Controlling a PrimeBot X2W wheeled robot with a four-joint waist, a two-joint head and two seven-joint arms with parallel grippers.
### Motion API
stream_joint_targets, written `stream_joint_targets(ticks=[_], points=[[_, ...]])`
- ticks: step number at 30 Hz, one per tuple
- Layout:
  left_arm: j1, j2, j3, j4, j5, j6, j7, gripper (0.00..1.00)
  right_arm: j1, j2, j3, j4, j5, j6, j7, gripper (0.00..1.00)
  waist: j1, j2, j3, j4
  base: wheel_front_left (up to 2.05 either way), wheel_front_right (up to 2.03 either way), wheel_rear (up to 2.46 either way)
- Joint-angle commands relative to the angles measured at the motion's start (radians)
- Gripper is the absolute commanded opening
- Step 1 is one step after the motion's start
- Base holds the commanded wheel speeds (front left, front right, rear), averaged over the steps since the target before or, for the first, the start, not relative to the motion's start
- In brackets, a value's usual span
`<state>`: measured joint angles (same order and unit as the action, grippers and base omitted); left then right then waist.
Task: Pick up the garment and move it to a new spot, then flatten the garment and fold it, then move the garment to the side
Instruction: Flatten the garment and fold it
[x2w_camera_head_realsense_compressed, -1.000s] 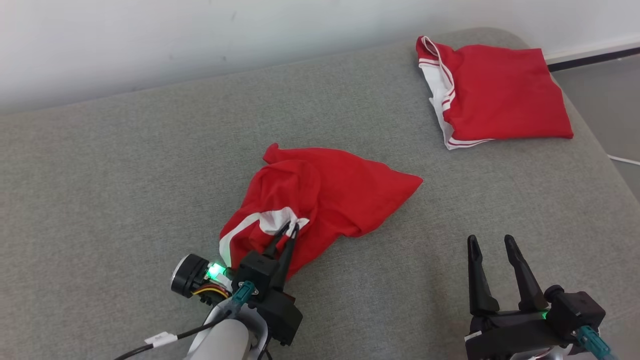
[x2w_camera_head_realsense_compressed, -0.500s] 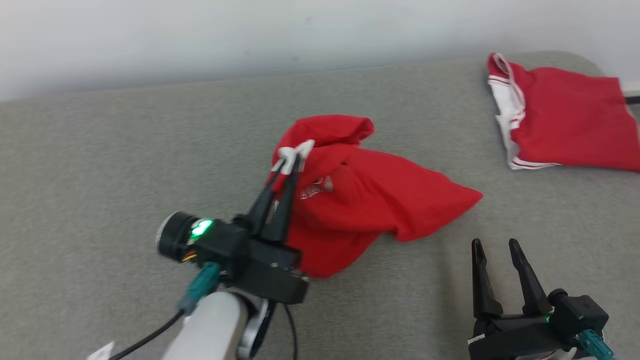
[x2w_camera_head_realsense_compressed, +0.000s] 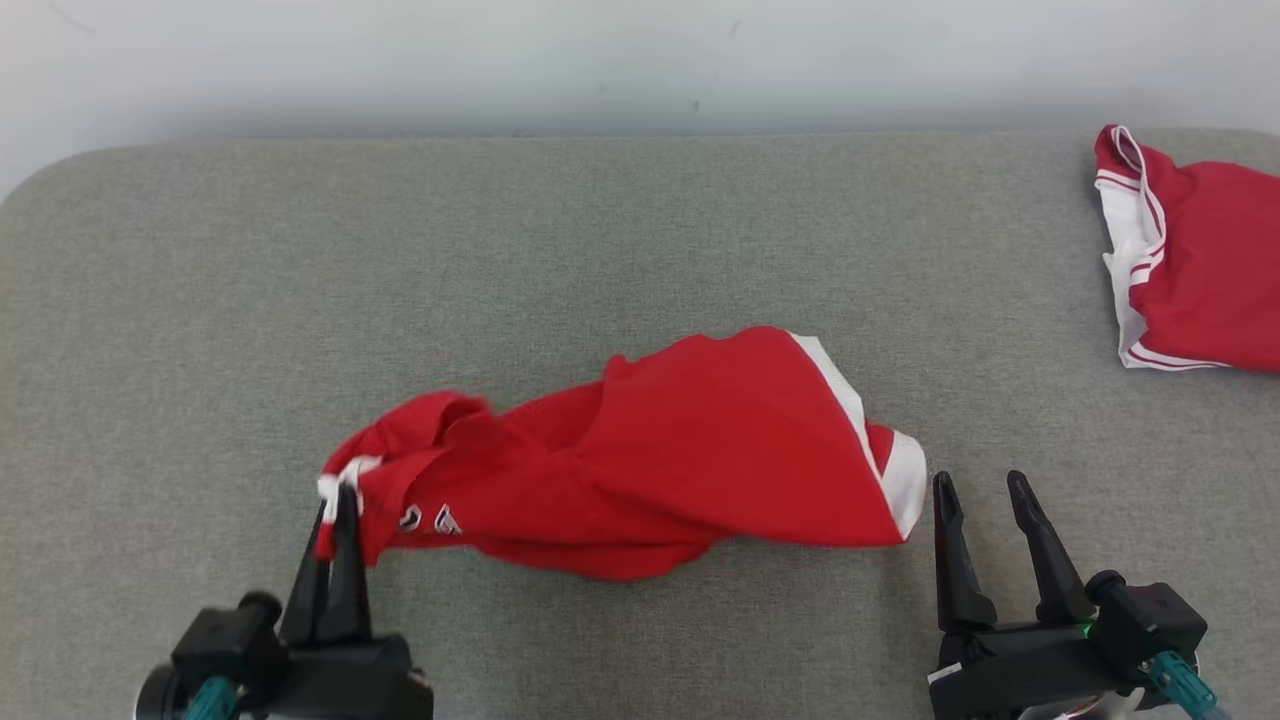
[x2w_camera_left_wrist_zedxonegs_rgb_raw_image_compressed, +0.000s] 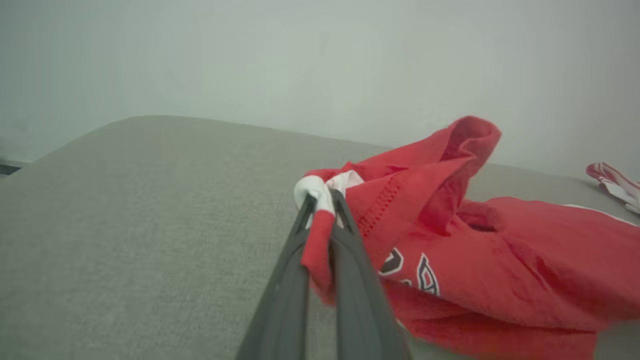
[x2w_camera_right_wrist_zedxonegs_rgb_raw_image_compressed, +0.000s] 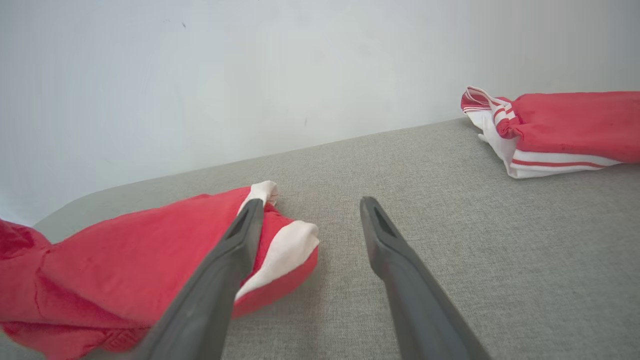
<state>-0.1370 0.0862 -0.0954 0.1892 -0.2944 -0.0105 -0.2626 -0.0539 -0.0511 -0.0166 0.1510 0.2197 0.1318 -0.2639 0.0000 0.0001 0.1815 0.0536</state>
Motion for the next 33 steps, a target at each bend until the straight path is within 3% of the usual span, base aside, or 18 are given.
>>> stream_joint_targets(ticks=[1, 8, 9, 10, 11, 23, 33], points=[[0.018, -0.006, 0.009, 0.011, -0.002, -0.004, -0.003, 0.00, -0.001, 0.002, 0.000, 0.001, -0.009, -0.003, 0.000, 1.00, 0.0000, -0.0001, 0.001, -0.004, 0.00, 0.00, 0.00], [0.051, -0.031, 0.094, 0.104, 0.003, -0.026, -0.003, 0.00, 0.002, 0.002, -0.002, 0.004, -0.013, -0.003, 0.000, 1.00, 0.0000, -0.0001, -0.006, -0.021, 0.00, 0.00, 0.00], [0.050, -0.032, 0.101, 0.107, 0.007, -0.031, -0.003, 0.05, 0.003, 0.002, -0.004, 0.003, -0.013, -0.003, 0.000, 1.00, 0.0000, -0.0001, -0.007, -0.022, 0.00, 0.00, 0.00], [0.045, -0.033, 0.109, 0.104, 0.011, -0.031, -0.003, 0.45, 0.005, 0.002, -0.004, 0.003, -0.013, -0.003, 0.000, 1.00, 0.0000, -0.0001, -0.008, -0.023, 0.00, 0.00, 0.00], [0.040, -0.033, 0.118, 0.099, 0.015, -0.032, -0.003, 1.00, 0.006, 0.002, -0.004, 0.002, -0.012, -0.003, 0.000, 1.00, 0.0000, -0.0001, -0.010, -0.023, 0.00, 0.00, 0.00], [0.034, -0.037, 0.143, -0.052, 0.055, -0.034, -0.003, 1.00, 0.013, 0.002, 0.008, 0.010, -0.007, -0.003, 0.000, 1.00, 0.0000, -0.0001, -0.041, -0.032, 0.00, 0.00, 0.00], [-0.113, -0.036, -0.020, -0.010, 0.106, -0.083, -0.003, 1.00, 0.007, 0.002, 0.019, 0.014, 0.010, -0.003, 0.000, 1.00, 0.0000, -0.0001, -0.031, -0.112, 0.00, 0.00, 0.00]])
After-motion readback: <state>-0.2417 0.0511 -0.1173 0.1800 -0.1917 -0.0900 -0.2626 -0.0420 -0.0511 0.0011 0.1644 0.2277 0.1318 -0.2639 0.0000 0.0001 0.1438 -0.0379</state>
